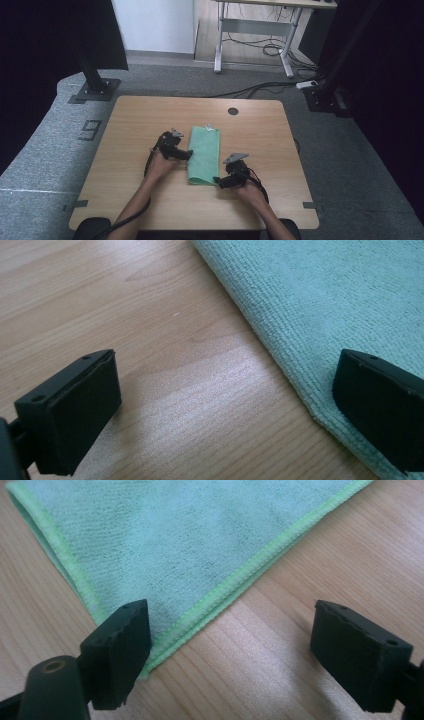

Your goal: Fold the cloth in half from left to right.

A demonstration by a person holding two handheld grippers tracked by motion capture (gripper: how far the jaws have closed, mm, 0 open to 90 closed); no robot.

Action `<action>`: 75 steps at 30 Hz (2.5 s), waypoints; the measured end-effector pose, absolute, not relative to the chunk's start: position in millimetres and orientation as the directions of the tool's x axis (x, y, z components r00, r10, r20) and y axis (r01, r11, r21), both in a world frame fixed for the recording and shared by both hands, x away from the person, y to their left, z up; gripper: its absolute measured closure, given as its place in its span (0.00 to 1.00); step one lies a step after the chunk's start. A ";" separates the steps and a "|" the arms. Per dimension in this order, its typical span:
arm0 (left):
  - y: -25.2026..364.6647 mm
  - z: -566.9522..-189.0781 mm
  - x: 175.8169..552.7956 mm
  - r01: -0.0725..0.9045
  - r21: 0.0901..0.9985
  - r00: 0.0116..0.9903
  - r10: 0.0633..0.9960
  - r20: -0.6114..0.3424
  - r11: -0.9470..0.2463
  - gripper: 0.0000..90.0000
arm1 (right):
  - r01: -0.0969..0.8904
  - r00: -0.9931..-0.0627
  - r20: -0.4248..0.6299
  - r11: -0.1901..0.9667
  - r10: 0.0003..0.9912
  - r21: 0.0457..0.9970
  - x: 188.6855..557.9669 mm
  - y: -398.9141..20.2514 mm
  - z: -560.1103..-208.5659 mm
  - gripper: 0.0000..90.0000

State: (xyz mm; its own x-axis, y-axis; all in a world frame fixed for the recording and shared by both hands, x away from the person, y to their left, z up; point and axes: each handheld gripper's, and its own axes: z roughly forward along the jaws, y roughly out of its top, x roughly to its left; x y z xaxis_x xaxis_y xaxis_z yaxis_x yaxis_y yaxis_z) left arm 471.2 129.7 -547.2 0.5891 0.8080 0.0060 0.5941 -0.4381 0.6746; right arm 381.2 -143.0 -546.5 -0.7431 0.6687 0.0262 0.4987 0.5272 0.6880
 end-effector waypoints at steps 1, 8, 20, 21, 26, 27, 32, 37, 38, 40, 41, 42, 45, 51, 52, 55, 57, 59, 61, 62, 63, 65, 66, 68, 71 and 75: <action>129.6 -545.8 470.2 0.590 0.675 0.592 0.806 0.012 -0.443 0.00 | 0.503 -0.742 0.033 0.523 0.670 0.688 380.8 -143.2 -545.9 0.19; 130.6 -529.9 452.1 0.549 0.697 0.623 0.782 0.027 -0.462 0.00 | 0.482 -0.758 0.028 0.531 0.651 0.697 377.4 -144.1 -538.3 0.17; 149.0 -517.9 406.0 0.512 0.699 0.674 0.738 0.034 -0.499 0.00 | 0.476 -0.754 0.025 0.520 0.656 0.709 371.7 -158.9 -525.9 0.13; 150.1 -516.9 402.4 0.510 0.700 0.676 0.736 0.034 -0.500 0.00 | 0.474 -0.753 0.024 0.518 0.657 0.712 371.1 -160.1 -525.1 0.12; 156.1 -512.3 384.5 0.490 0.705 0.688 0.724 0.047 -0.512 0.00 | 0.473 -0.745 0.021 0.506 0.667 0.721 367.9 -166.4 -521.1 0.07; 157.6 -511.8 381.1 0.486 0.706 0.691 0.721 0.051 -0.515 0.00 | 0.478 -0.741 0.024 0.501 0.672 0.722 367.0 -167.4 -520.3 0.05; 166.6 -515.0 365.0 0.473 0.708 0.692 0.719 0.070 -0.524 0.00 | 0.484 -0.725 0.017 0.493 0.688 0.723 362.8 -174.8 -517.8 0.00; 179.9 -523.1 353.8 0.482 0.708 0.680 0.730 0.068 -0.516 0.00 | 0.491 -0.710 0.013 0.482 0.704 0.726 359.8 -185.5 -518.8 0.00; 181.9 -524.5 352.4 0.485 0.707 0.678 0.732 0.068 -0.515 0.00 | 0.493 -0.708 0.013 0.481 0.706 0.725 359.5 -187.9 -519.7 0.00; 185.6 -526.6 349.8 0.490 0.702 0.678 0.732 0.066 -0.517 0.00 | 0.502 -0.698 0.016 0.472 0.716 0.724 359.0 -192.4 -522.1 0.00; 186.8 -527.8 348.5 0.494 0.702 0.675 0.735 0.061 -0.513 0.00 | 0.505 -0.693 0.017 0.470 0.720 0.724 358.7 -194.8 -523.6 0.00; 187.9 -528.7 347.3 0.496 0.702 0.675 0.736 0.059 -0.511 0.00 | 0.509 -0.688 0.016 0.466 0.725 0.724 358.5 -196.8 -525.5 0.00; 190.4 -531.3 344.5 0.500 0.701 0.673 0.737 0.055 -0.509 0.00 | 0.519 -0.678 0.011 0.468 0.735 0.716 358.3 -201.7 -531.0 0.00; 192.1 -540.2 345.0 0.510 0.689 0.671 0.739 0.057 -0.516 0.00 | 0.514 -0.674 -0.014 0.483 0.739 0.709 359.1 -204.3 -539.1 0.00; 191.7 -541.9 345.1 0.512 0.685 0.673 0.738 0.056 -0.519 0.00 | 0.514 -0.675 -0.015 0.485 0.738 0.707 359.1 -204.4 -540.2 0.00; 189.4 -546.2 345.3 0.512 0.678 0.676 0.734 0.061 -0.528 0.00 | 0.516 -0.675 -0.011 0.482 0.738 0.708 359.2 -204.2 -543.7 0.00; 188.7 -547.2 345.3 0.511 0.675 0.678 0.732 0.063 -0.532 0.00 | 0.521 -0.675 -0.004 0.480 0.738 0.706 359.0 -203.8 -544.9 0.00; 188.0 -548.1 345.8 0.511 0.674 0.681 0.730 0.062 -0.534 0.00 | 0.516 -0.684 -0.009 0.493 0.729 0.700 359.4 -202.8 -549.4 0.00; 187.9 -548.1 346.1 0.511 0.673 0.681 0.730 0.062 -0.534 0.00 | 0.517 -0.689 -0.008 0.499 0.725 0.696 359.5 -202.1 -552.2 0.00; 188.1 -548.2 346.3 0.513 0.673 0.681 0.730 0.058 -0.532 0.00 | 0.519 -0.688 -0.005 0.498 0.725 0.695 359.4 -201.8 -553.4 0.00; 188.0 -548.4 346.5 0.517 0.674 0.679 0.732 0.053 -0.528 0.00 | 0.519 -0.690 0.001 0.494 0.724 0.698 359.6 -201.8 -554.3 0.00; 188.2 -548.3 346.9 0.520 0.672 0.680 0.732 0.048 -0.527 0.00 | 0.517 -0.691 0.004 0.489 0.723 0.703 359.7 -201.9 -555.0 0.00; 189.0 -548.5 348.2 0.532 0.667 0.679 0.734 0.032 -0.522 0.00 | 0.512 -0.689 0.004 0.484 0.724 0.710 359.5 -201.6 -555.9 0.00; 190.7 -549.2 351.0 0.559 0.660 0.674 0.739 -0.008 -0.503 0.00 | 0.511 -0.686 0.004 0.477 0.728 0.715 359.4 -201.2 -556.6 0.00; 190.8 -549.2 351.0 0.561 0.658 0.671 0.741 -0.006 -0.502 0.00 | 0.511 -0.684 0.003 0.476 0.729 0.716 359.5 -201.1 -556.7 0.00; 190.8 -549.2 351.0 0.561 0.658 0.671 0.741 -0.006 -0.502 0.00 | 0.514 -0.681 0.004 0.474 0.732 0.715 359.4 -200.9 -556.7 0.00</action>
